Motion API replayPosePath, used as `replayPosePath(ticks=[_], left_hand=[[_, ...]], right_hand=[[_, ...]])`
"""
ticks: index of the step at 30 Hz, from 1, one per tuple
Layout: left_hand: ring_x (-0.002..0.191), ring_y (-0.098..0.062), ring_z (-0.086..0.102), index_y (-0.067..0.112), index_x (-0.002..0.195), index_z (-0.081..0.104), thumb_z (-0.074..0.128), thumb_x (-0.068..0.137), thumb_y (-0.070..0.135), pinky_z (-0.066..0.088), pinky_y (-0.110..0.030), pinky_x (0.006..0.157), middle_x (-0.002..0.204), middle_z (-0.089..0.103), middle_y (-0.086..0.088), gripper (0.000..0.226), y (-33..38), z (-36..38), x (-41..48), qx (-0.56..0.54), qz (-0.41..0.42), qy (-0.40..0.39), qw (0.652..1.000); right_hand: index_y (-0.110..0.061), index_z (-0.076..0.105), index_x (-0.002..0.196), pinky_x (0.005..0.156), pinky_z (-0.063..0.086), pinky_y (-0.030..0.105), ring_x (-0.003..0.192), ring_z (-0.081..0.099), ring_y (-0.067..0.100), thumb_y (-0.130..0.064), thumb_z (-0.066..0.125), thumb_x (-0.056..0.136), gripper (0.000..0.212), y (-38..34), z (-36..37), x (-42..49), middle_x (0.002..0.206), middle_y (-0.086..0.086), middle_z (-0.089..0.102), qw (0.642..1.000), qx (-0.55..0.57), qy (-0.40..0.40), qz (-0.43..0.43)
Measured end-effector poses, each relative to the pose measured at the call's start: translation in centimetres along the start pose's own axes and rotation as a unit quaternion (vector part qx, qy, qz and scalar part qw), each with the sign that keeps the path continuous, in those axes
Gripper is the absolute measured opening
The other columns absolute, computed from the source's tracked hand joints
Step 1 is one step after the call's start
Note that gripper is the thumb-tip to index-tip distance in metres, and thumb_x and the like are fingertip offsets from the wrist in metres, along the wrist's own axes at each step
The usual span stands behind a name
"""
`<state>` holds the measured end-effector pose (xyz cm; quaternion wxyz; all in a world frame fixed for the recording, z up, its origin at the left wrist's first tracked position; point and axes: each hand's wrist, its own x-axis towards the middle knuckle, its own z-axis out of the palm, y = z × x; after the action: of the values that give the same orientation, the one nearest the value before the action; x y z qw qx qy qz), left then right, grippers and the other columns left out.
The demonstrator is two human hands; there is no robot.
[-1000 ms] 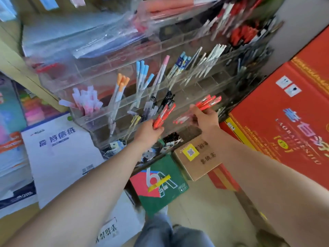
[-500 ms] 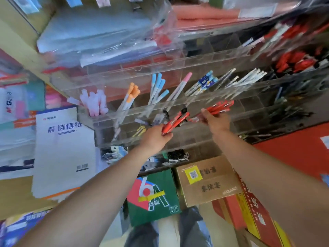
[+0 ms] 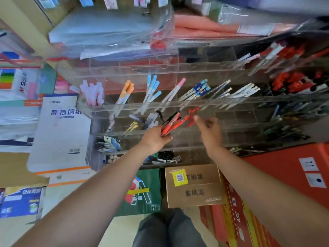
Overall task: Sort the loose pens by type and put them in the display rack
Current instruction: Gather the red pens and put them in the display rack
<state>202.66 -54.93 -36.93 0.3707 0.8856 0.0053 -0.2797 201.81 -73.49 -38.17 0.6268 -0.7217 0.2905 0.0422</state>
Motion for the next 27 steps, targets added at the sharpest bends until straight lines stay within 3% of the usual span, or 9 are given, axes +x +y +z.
replayPosePath(ticks=[4, 7, 9, 11, 14, 16, 19, 23, 27], left_hand=[[0.073, -0.023, 0.057, 0.015, 0.084, 0.057, 0.064, 0.088, 0.021, 0.041, -0.028, 0.066, 0.075, 0.06, -0.004, 0.011, 1.1, 1.2, -0.6, 0.005, 0.037, -0.056, 0.998], [0.083, -0.016, 0.062, 0.014, 0.096, 0.067, 0.062, 0.088, 0.017, 0.048, -0.023, 0.074, 0.09, 0.069, 0.0, 0.01, 2.1, 2.3, -1.0, 0.019, 0.047, -0.102, 0.994], [0.076, -0.01, 0.059, 0.013, 0.098, 0.069, 0.061, 0.088, 0.016, 0.042, -0.011, 0.063, 0.086, 0.067, 0.002, 0.012, 2.6, 2.6, -1.3, 0.02, 0.04, -0.113, 0.993], [0.066, -0.007, 0.055, 0.009, 0.097, 0.069, 0.062, 0.088, 0.019, 0.039, -0.011, 0.055, 0.078, 0.064, 0.001, 0.015, 3.1, 2.6, -1.5, 0.029, 0.037, -0.116, 0.992], [0.062, -0.009, 0.051, 0.01, 0.09, 0.064, 0.062, 0.088, 0.022, 0.039, -0.017, 0.055, 0.076, 0.059, -0.001, 0.012, 3.6, 2.6, -1.6, 0.059, 0.042, -0.118, 0.99], [0.072, -0.015, 0.058, 0.007, 0.101, 0.061, 0.063, 0.088, 0.022, 0.045, -0.022, 0.064, 0.087, 0.063, -0.006, 0.021, 3.7, 2.6, -1.3, 0.069, 0.044, -0.121, 0.989], [0.103, -0.023, 0.059, 0.008, 0.126, 0.047, 0.068, 0.085, 0.026, 0.048, -0.034, 0.089, 0.118, 0.058, -0.008, 0.049, 3.3, 2.2, -1.0, 0.116, 0.051, -0.079, 0.989], [0.12, -0.026, 0.047, 0.011, 0.134, 0.044, 0.064, 0.087, 0.028, 0.043, -0.036, 0.099, 0.13, 0.046, -0.01, 0.054, 2.2, 1.4, -1.0, 0.217, 0.088, 0.02, 0.972], [0.14, -0.031, 0.025, 0.008, 0.149, 0.023, 0.057, 0.091, 0.035, 0.025, -0.042, 0.115, 0.152, 0.025, -0.015, 0.072, 1.1, 1.7, -0.7, 0.34, 0.085, -0.015, 0.936]], right_hand=[[-0.018, 0.051, 0.098, 0.041, 0.029, 0.019, 0.046, 0.039, 0.007, -0.045, 0.071, 0.075, 0.042, 0.0, 0.7, -2.2, 0.073, -0.005, 0.058, 0.973, 0.077, -0.207, 0.067], [-0.011, 0.055, 0.076, 0.039, 0.025, 0.018, 0.04, 0.034, 0.008, -0.03, 0.073, 0.079, 0.026, 0.5, 1.0, -2.8, 0.047, -0.004, 0.047, 0.962, 0.093, -0.247, 0.068], [-0.007, 0.056, 0.072, 0.036, 0.025, 0.018, 0.036, 0.033, 0.008, -0.019, 0.068, 0.087, 0.021, 0.5, 0.8, -3.0, 0.042, -0.003, 0.045, 0.964, 0.109, -0.228, 0.078], [-0.006, 0.057, 0.069, 0.034, 0.026, 0.017, 0.033, 0.034, 0.006, -0.009, 0.06, 0.091, 0.022, 0.4, 0.4, -3.0, 0.04, -0.002, 0.045, 0.968, 0.127, -0.199, 0.082], [-0.006, 0.054, 0.069, 0.032, 0.028, 0.015, 0.032, 0.037, 0.004, -0.005, 0.055, 0.093, 0.023, -0.1, -0.1, -3.2, 0.04, -0.002, 0.047, 0.973, 0.133, -0.16, 0.097], [-0.007, 0.055, 0.072, 0.033, 0.029, 0.015, 0.034, 0.039, 0.003, -0.008, 0.058, 0.092, 0.02, -0.4, -0.4, -3.0, 0.045, -0.003, 0.051, 0.981, 0.111, -0.129, 0.097], [-0.011, 0.055, 0.075, 0.035, 0.029, 0.015, 0.039, 0.041, 0.003, -0.011, 0.061, 0.091, 0.017, -1.3, -1.4, -2.2, 0.056, -0.001, 0.053, 0.992, 0.086, -0.054, 0.078], [-0.014, 0.048, 0.082, 0.038, 0.033, 0.015, 0.047, 0.043, 0.006, -0.012, 0.062, 0.091, 0.016, -3.5, -3.1, -0.7, 0.066, 0.001, 0.052, 0.989, 0.125, 0.069, 0.041], [-0.02, 0.049, 0.084, 0.046, 0.042, 0.016, 0.053, 0.049, 0.006, -0.014, 0.063, 0.091, 0.017, -4.5, -2.6, 0.4, 0.073, -0.001, 0.057, 0.986, 0.129, 0.107, -0.003]])
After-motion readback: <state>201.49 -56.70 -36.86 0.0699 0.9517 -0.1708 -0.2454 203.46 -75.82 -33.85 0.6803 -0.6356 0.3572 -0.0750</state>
